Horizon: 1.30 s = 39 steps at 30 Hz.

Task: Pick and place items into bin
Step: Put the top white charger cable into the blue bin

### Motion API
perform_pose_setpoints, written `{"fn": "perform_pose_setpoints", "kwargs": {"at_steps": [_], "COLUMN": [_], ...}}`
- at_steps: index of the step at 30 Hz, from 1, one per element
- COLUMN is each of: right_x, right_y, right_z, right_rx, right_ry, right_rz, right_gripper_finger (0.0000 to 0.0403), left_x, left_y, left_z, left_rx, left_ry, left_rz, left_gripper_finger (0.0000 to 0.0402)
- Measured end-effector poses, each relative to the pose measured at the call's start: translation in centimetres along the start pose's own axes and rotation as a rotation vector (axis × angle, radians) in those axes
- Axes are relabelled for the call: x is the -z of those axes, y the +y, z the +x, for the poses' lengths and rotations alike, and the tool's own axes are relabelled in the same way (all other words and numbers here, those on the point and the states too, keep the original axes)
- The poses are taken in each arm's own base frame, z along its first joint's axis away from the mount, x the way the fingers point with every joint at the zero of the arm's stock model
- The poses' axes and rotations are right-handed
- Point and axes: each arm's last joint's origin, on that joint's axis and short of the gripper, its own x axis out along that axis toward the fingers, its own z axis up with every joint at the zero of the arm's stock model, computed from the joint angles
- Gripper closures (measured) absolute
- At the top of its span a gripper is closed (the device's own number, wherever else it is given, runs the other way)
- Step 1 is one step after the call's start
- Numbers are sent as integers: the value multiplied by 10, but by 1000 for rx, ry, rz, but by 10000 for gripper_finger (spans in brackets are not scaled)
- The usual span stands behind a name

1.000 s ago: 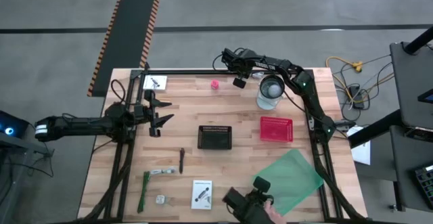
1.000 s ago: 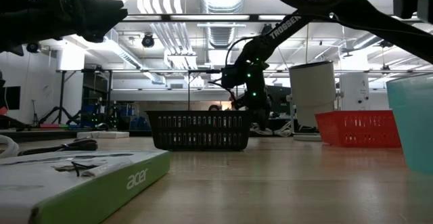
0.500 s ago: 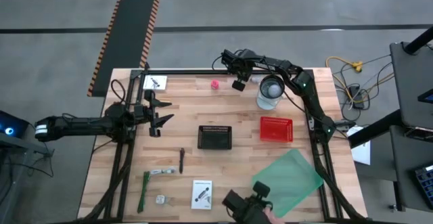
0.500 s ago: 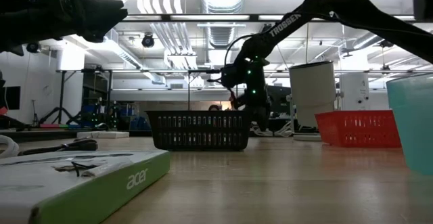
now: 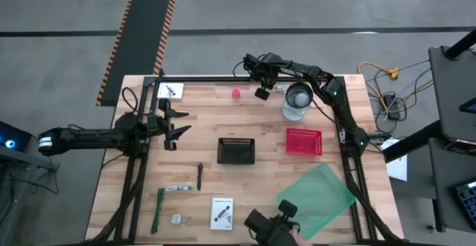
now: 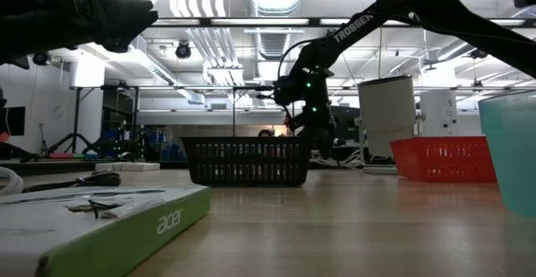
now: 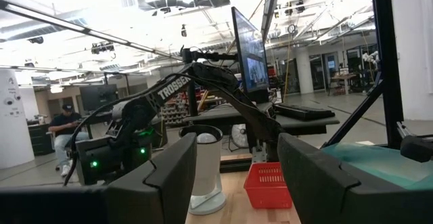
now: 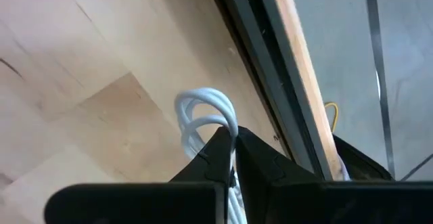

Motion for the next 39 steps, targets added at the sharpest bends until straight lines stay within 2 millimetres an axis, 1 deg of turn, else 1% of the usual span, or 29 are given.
{"fn": "perform_pose_setpoints", "kwargs": {"at_steps": [3, 8, 16, 20, 24, 29, 33, 36, 39], "right_x": [-4, -10, -16, -18, -18, -12, -8, -7, -6], "right_y": [-2, -1, -8, -6, -5, -6, -2, 6, 16], "right_z": [-7, -19, -39, -50, -66, -93, -112, -123, -129], "right_rx": [-40, -192, -197, -257, -262, -258, -259, -259, -265], "right_ry": [-28, -90, -146, -187, -250, -314, -367, -430, -470], "right_rz": [11, 13, 28, 23, 20, 12, 4, -7, -36], "right_gripper_finger": [395, 395, 395, 395, 395, 395, 395, 394, 394], "left_x": [0, 0, 0, 0, 0, 0, 0, 0, 0], "left_y": [0, 0, 0, 0, 0, 0, 0, 0, 0], "left_z": [0, 0, 0, 0, 0, 0, 0, 0, 0], "left_rx": [0, 0, 0, 0, 1, 0, 0, 1, 1], "left_ry": [0, 1, 2, 2, 2, 2, 2, 2, 2], "left_rz": [0, 0, 0, 0, 0, 0, 0, 0, 0], "left_gripper_finger": [210, 210, 210, 210, 210, 210, 210, 210, 210]}}
